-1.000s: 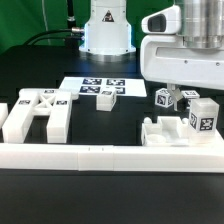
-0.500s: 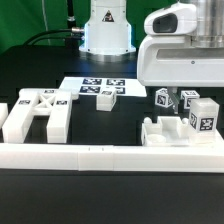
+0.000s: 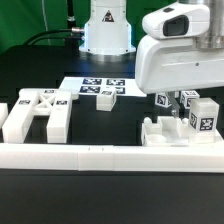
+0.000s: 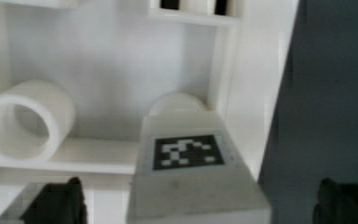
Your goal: Assemble chair
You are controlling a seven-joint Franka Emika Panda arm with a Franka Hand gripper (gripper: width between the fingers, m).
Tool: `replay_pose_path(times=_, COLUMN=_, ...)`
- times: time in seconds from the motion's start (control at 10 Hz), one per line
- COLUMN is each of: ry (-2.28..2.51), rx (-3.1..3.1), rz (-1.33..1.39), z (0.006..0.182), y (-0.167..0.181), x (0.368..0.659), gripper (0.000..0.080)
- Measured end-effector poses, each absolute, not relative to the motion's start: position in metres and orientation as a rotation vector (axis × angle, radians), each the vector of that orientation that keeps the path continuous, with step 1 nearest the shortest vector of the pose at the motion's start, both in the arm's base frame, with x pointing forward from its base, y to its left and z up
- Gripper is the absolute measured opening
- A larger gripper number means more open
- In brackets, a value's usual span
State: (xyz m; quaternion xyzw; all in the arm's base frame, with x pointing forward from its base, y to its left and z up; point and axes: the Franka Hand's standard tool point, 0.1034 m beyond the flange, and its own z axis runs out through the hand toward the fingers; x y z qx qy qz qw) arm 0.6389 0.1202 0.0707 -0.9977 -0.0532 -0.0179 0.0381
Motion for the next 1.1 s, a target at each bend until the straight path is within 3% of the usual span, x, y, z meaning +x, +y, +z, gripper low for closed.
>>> replay_pose_path(times=0.3, ry=-0.161, rx=-3.062, rz=-0.055, z=0.0706, y=0.1193, x=0.6391, gripper=0.0285)
replay_pose_path(times=0.6, ry=-0.124, rx=-3.062, rz=-0.054, z=0.0705, y=0.1195, x=0.6390, gripper=0.0285)
replay_pose_path(times=1.1, ry=0.658, rx=-2.978, rz=-0.064, z=0.0697, y=0.1205, x=0.6393, gripper=0.0285)
